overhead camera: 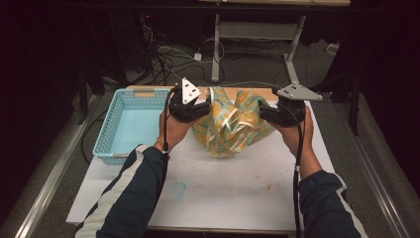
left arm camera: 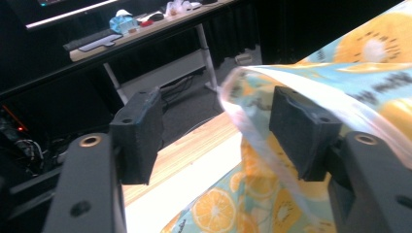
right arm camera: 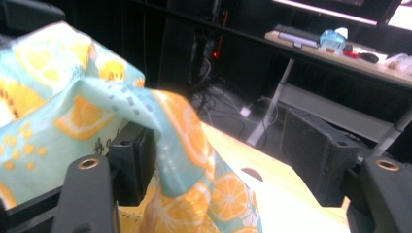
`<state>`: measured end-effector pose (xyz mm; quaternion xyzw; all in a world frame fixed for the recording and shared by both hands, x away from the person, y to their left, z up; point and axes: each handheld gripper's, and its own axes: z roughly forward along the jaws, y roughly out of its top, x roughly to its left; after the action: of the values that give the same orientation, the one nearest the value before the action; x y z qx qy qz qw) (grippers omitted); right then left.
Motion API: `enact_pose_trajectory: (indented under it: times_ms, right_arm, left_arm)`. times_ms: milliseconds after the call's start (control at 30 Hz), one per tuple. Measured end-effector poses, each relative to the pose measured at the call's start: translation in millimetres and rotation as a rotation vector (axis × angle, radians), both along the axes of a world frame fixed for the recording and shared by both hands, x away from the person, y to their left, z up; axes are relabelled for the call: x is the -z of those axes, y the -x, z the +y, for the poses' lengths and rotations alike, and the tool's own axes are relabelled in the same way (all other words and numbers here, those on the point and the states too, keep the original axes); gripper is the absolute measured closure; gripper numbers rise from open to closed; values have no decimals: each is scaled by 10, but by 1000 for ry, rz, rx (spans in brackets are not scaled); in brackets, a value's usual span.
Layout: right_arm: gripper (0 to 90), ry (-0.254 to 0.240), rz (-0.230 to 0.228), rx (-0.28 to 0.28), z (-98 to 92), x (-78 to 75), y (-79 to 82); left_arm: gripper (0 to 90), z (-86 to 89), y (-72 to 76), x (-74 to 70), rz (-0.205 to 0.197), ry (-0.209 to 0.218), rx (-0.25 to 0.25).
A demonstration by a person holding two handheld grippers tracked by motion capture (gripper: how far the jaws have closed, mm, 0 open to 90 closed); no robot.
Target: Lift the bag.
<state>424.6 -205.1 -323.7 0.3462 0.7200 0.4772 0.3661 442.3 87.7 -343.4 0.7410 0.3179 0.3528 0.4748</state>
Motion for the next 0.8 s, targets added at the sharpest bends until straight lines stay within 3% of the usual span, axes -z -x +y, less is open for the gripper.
enact_pose_trajectory:
  times_ms: [167, 300, 533, 667, 800]
  right_arm:
    - [229, 39, 15, -13, -45, -36, 98]
    - [188, 51, 18, -14, -121, -27, 195]
    - [184, 42, 20, -18, -259, 19, 388]
    - [187, 42, 19, -32, -299, 56, 512]
    - [187, 60, 19, -45, -334, 78, 639]
  left_arm:
    - [362, 40, 66, -25, -18, -9, -1]
    - [362, 62, 93, 1, -21, -50, 7]
    - [334, 187, 237, 59, -31, -80, 30]
    - [333, 261, 357, 104, -46, -124, 48]
    - [339, 327, 468, 145, -52, -117, 57]
